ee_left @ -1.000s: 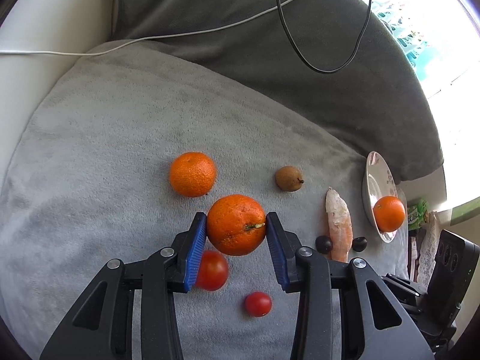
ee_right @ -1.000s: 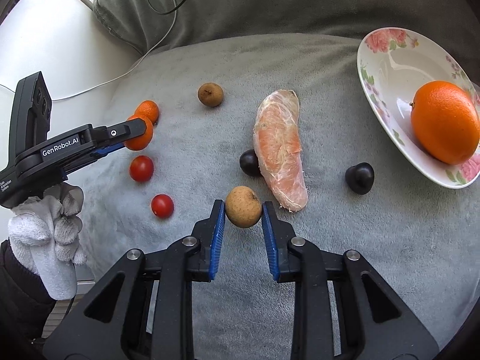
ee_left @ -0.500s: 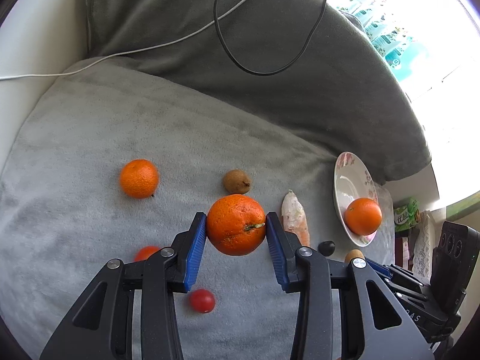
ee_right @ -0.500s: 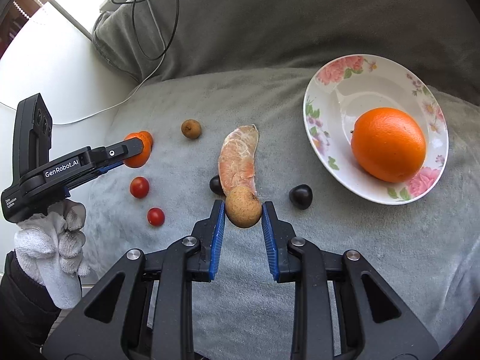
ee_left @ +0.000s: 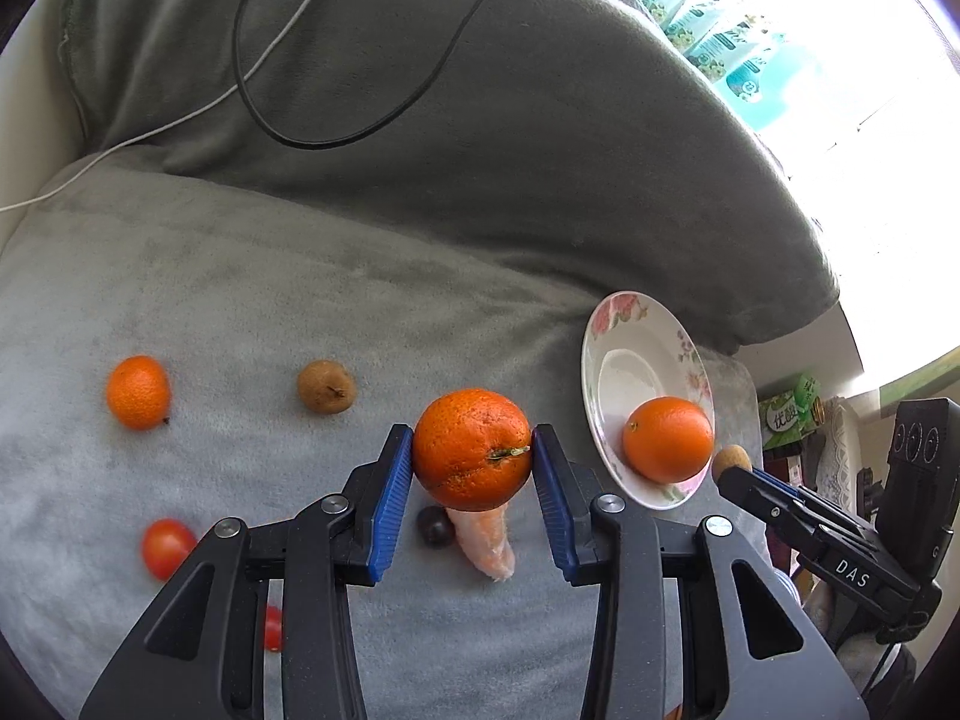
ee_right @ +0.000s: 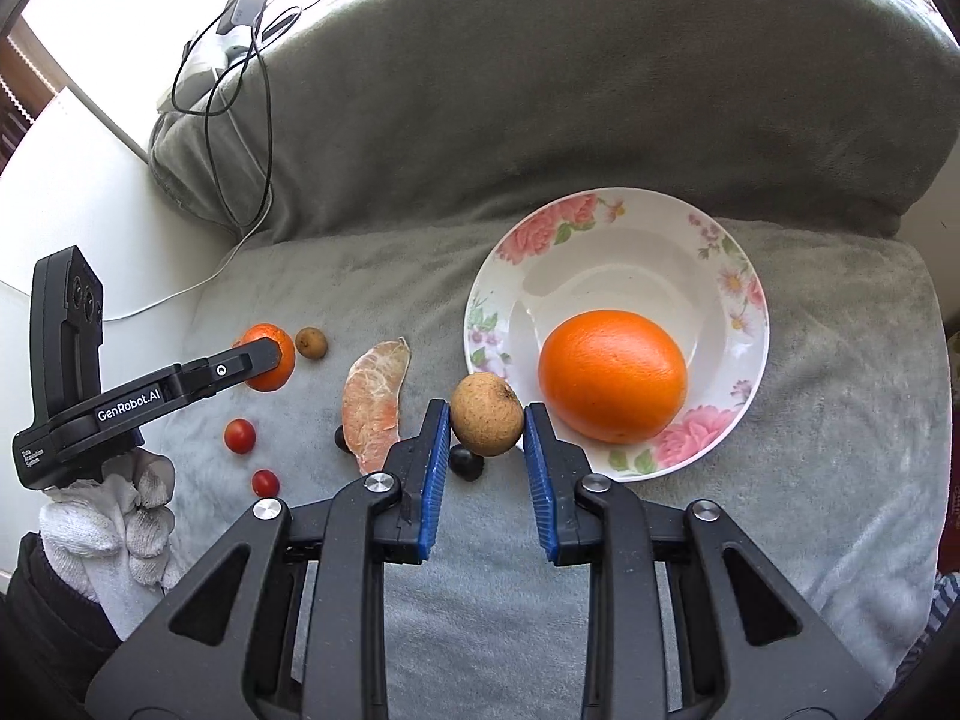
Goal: Organize fruits
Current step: 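Carry both fruits into the bowl and open both tools, then withdraw both tools from the bowl back over the fruits, then grasp the dark plum with the right tool while the left tool grasps a red tomato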
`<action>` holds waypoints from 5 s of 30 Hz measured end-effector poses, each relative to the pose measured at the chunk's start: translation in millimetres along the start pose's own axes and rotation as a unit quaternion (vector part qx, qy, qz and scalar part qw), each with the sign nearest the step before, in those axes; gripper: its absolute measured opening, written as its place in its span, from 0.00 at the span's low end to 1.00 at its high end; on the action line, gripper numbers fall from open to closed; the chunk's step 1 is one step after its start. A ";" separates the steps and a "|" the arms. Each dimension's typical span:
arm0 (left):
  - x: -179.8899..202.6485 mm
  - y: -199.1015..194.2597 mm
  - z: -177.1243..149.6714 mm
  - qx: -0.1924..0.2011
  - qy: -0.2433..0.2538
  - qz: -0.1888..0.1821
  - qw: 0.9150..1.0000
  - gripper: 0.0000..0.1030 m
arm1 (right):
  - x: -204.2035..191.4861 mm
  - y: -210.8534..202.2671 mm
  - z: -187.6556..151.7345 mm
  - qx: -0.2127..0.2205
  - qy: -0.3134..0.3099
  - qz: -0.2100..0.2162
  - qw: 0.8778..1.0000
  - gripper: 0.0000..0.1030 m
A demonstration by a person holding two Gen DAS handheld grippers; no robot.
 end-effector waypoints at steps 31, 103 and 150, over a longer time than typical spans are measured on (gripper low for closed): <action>95.7 62.4 44.3 -0.049 0.085 -0.004 0.995 0.38 | 96.7 4.1 33.8 0.009 0.055 -0.033 0.998 0.26; -73.3 -58.1 -64.0 0.067 -0.065 0.074 0.993 0.70 | -22.4 -10.9 -38.4 0.054 -0.043 -0.013 0.998 0.83; -119.7 12.5 -57.5 -0.008 -0.026 0.098 0.995 0.39 | -34.9 95.4 -23.6 -0.043 -0.030 -0.050 0.997 0.33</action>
Point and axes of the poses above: each gripper's, at about its wrist camera, not at the fingertips, and y roughly the way its jaws point, x to its right, z to its top, the point moved 6 cm from there along y, roughly the way its jaws point, and after that the axes turned 14 degrees about -x, right-handed, at the moved point
